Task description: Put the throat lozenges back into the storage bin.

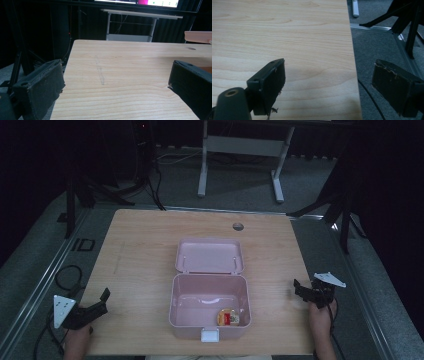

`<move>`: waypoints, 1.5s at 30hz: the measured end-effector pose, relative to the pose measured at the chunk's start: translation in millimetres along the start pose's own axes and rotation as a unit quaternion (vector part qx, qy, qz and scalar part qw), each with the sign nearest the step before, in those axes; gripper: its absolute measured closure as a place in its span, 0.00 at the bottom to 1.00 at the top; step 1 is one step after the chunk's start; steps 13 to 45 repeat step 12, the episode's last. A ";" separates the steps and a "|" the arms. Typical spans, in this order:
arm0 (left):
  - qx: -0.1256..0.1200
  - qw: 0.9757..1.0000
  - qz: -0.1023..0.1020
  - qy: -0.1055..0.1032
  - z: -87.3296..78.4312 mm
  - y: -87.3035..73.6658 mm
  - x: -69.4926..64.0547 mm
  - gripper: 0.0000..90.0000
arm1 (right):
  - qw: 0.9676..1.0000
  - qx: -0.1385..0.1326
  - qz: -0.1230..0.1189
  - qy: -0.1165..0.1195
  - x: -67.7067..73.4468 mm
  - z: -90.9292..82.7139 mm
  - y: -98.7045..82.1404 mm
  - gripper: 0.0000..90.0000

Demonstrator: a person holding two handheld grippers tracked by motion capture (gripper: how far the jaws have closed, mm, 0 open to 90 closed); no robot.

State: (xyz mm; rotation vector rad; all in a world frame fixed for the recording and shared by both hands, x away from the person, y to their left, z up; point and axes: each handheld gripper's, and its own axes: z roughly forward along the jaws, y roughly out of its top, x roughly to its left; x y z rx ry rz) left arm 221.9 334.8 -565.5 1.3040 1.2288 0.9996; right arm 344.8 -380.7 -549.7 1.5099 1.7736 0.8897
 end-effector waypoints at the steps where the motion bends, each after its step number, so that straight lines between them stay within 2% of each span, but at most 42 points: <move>1: 0.000 1.000 0.000 0.000 0.1 0.0 0.0 0.01 | 1.000 0.001 0.000 -0.001 0.1 -0.1 0.0 0.13; 6: 0.000 1.000 0.000 -0.001 0.0 0.0 0.0 0.01 | 1.000 0.012 -0.002 -0.001 1.0 1.8 -0.5 0.13; 12: 0.000 1.000 -0.001 -0.001 -0.1 0.0 0.3 0.01 | 1.000 0.009 -0.004 0.006 1.3 1.5 -0.4 0.13; 45: 0.000 1.000 -0.001 -0.001 -0.1 0.0 0.3 0.01 | 1.000 0.009 -0.004 0.006 1.3 1.5 -0.4 0.13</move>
